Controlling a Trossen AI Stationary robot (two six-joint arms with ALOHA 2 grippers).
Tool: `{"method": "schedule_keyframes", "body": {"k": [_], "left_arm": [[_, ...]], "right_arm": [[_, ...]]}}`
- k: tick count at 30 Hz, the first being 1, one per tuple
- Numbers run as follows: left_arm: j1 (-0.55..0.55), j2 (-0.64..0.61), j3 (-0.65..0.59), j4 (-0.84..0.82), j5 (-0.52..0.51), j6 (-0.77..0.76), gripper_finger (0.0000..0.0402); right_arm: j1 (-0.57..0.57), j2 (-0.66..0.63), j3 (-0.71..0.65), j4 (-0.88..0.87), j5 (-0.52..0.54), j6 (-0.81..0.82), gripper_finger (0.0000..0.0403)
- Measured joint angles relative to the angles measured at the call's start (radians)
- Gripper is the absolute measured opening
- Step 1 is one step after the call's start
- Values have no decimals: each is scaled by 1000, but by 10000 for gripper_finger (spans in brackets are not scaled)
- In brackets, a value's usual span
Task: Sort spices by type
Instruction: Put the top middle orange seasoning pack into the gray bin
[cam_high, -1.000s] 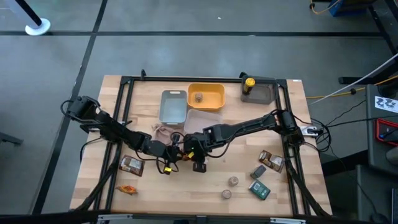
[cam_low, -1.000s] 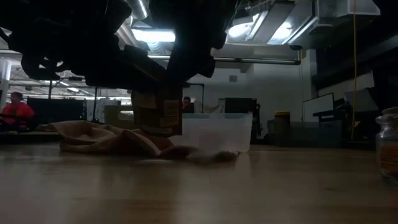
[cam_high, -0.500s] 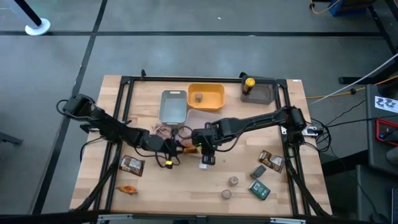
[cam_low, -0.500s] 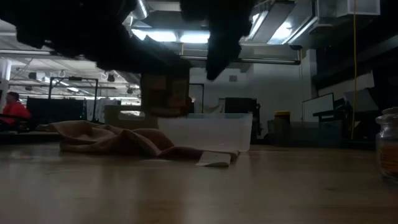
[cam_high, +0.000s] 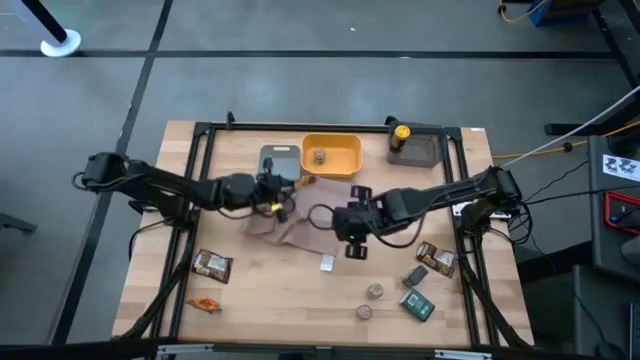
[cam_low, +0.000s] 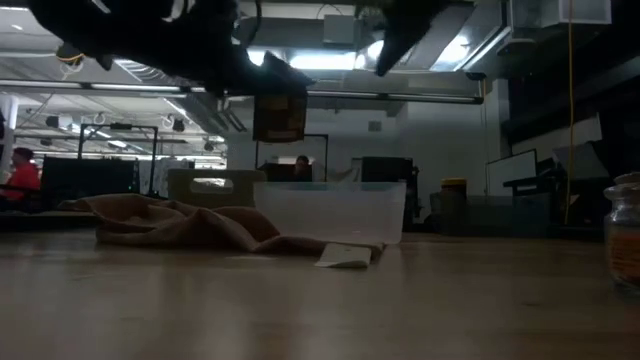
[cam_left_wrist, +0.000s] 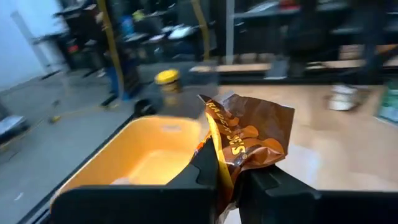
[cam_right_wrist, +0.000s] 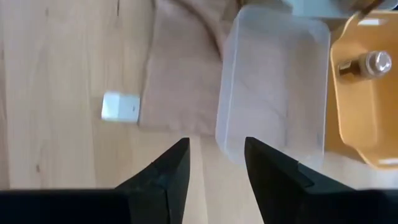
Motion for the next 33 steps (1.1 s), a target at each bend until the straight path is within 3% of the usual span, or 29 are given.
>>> {"method": "schedule_keyframes", "body": {"k": [8,16,24,33], "left_arm": [[189,1,0,-86,0,-89,11],[321,3,0,-214,2,-261,17],[371,4,0,-307,5,-422,22],[404,4,0,-395,4,-447,16]], "right_arm": [[5,-175,-219,55,30,42,154],[6,-370,-462,221,73,92,154],[6,-468,-624,381,86,78,154],[6,-507,-773,553,87,77,154]]}}
